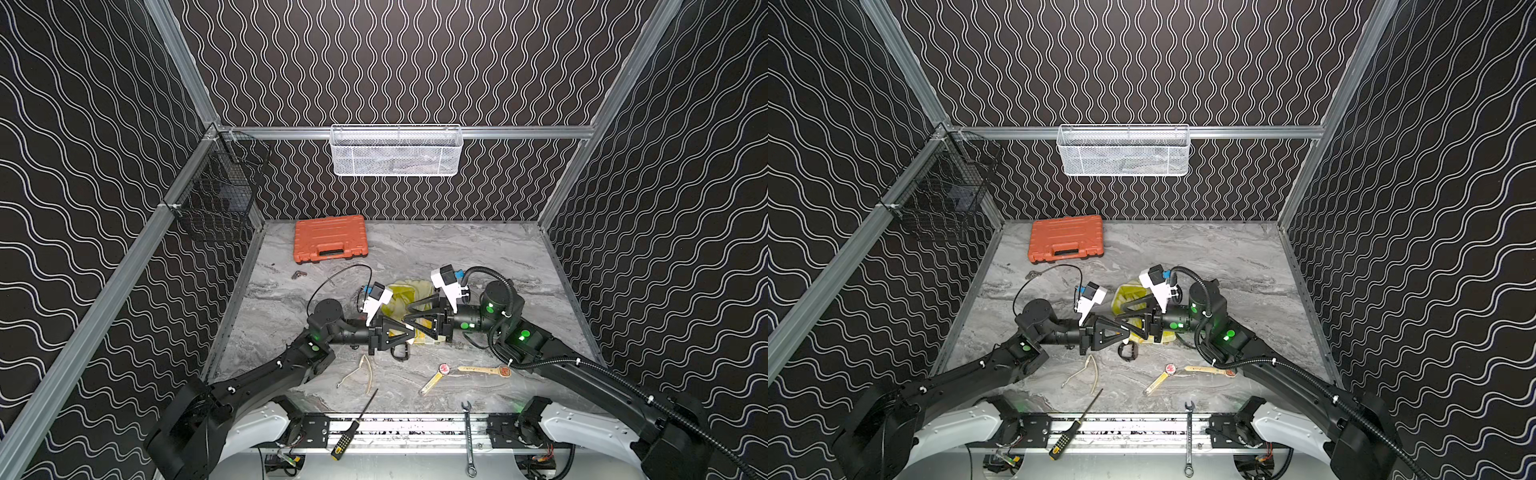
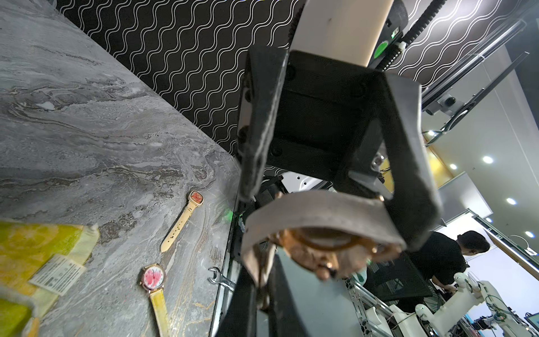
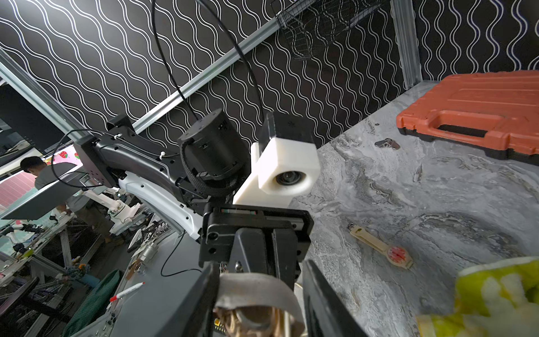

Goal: Wipe the watch dial
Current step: Adjust the watch.

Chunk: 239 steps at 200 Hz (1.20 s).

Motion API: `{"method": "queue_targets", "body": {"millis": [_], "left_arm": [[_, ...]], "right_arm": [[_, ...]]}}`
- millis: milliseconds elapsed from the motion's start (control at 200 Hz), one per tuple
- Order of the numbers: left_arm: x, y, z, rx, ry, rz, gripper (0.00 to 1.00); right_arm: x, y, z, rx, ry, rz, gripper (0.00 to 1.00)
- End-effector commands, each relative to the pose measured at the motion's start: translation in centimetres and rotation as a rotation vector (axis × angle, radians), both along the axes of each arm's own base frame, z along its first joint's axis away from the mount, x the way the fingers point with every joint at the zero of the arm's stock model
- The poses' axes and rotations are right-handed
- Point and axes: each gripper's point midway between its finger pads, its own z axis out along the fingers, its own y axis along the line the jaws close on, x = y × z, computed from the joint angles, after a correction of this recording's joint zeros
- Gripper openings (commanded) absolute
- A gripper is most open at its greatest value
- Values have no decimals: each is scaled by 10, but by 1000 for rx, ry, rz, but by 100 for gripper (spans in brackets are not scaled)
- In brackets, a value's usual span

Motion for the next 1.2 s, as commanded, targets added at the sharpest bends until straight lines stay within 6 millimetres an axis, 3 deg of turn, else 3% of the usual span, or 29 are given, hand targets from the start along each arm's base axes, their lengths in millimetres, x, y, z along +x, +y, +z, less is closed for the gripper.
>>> {"method": "queue_targets", "body": {"millis": [0, 460, 821, 936, 1191], "left_arm": [[-2, 0, 0, -1, -34, -6, 0], [-5, -4, -8, 39, -50, -5, 0], [-9, -5, -7, 14, -61, -18, 0], [-10, -6, -5, 7, -70, -25, 0], [-5, -9, -9, 15, -74, -10, 36]], "right_arm": [[0, 0, 7, 11, -16, -6, 42], [3, -3, -2, -58, 7, -25, 0], [14, -19, -10, -103, 38, -130, 0], [12, -23, -4, -63, 55, -121, 0], [9, -26, 6, 29, 110, -68, 0]]}}
